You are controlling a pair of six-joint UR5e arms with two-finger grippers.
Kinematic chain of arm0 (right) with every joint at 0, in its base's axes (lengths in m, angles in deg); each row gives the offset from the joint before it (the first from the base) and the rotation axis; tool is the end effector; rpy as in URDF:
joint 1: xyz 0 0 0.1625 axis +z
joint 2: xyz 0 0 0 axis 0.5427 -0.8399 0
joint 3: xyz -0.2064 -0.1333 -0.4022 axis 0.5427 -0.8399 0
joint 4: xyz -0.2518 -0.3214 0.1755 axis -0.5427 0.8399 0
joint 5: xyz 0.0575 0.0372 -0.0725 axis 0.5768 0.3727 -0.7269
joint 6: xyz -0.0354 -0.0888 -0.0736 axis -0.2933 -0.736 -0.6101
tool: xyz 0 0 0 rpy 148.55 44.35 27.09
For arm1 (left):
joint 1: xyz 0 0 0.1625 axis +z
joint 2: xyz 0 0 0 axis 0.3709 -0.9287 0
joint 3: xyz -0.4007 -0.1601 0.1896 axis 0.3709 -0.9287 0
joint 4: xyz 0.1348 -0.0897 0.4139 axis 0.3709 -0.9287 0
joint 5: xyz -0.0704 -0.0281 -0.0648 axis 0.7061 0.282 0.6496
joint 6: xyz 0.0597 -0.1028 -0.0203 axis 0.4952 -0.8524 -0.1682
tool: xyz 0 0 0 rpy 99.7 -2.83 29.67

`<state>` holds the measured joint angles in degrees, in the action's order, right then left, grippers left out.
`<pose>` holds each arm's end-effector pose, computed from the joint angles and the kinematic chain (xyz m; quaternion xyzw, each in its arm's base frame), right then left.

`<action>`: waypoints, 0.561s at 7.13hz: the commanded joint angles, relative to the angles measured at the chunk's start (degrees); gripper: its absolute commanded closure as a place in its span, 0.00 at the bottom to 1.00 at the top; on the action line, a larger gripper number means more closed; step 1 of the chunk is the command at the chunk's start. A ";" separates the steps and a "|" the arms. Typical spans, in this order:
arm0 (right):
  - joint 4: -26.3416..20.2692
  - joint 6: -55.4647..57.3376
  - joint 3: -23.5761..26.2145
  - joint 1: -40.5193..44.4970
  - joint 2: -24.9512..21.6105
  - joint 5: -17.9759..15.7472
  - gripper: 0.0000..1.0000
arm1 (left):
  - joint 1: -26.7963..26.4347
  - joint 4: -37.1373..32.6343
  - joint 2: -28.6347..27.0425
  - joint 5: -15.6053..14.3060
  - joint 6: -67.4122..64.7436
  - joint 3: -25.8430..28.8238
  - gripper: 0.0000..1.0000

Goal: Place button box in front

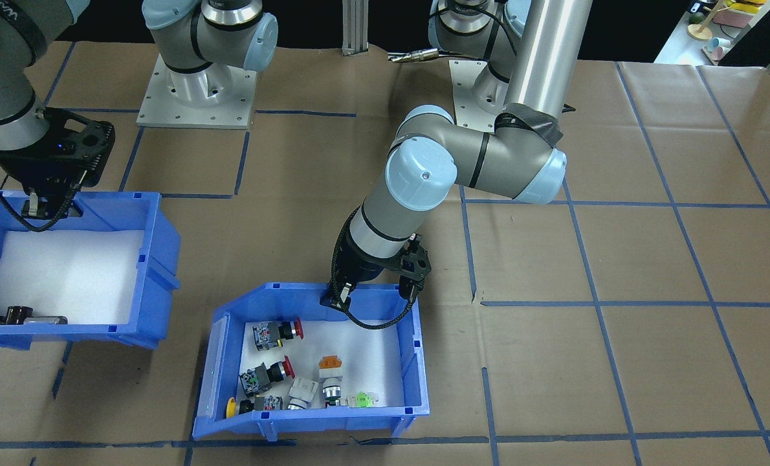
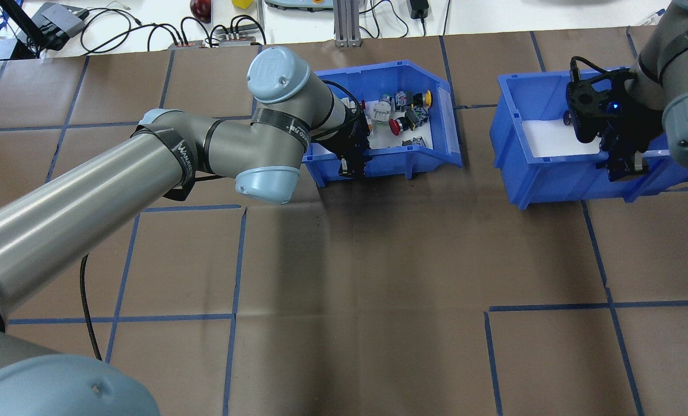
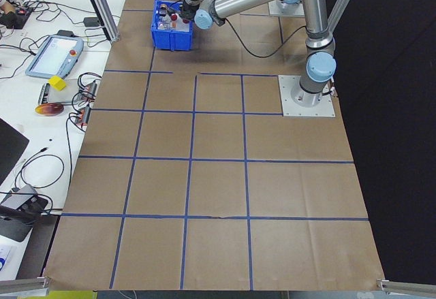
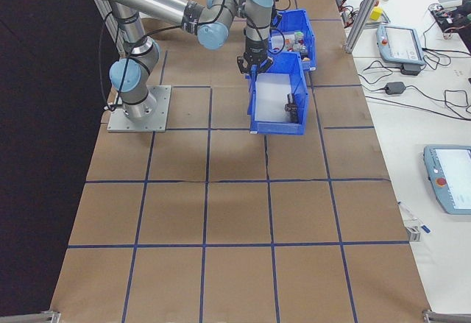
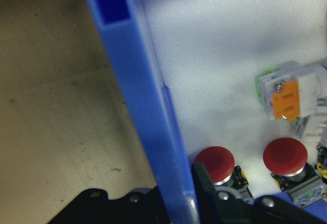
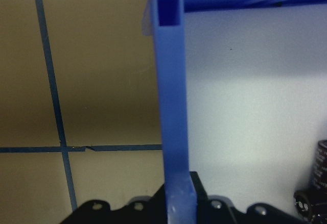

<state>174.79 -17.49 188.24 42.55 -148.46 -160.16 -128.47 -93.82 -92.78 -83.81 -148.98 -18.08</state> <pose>-0.0154 -0.5260 0.4050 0.6941 -0.7168 -0.0484 0.0461 -0.3640 -0.6127 0.2685 0.6148 -0.7596 -0.0630 0.2027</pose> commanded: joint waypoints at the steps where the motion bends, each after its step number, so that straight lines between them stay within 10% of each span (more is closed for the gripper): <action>1: -0.35 0.01 0.27 -0.09 -0.03 -0.24 0.96 | -0.09 0.00 0.48 -0.34 -2.25 -0.58 0.95; 3: -1.05 -0.08 0.53 -0.09 -1.08 -0.51 0.96 | -0.09 -0.26 1.00 -1.03 -1.90 -0.76 0.95; 4: -1.05 -0.08 1.49 -0.09 -1.44 -0.33 0.96 | -0.09 -0.35 1.18 -4.61 -1.46 -0.93 0.65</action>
<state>173.83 -17.54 188.92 42.46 -149.43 -160.57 -128.55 -94.02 -91.86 -85.60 -150.79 -18.83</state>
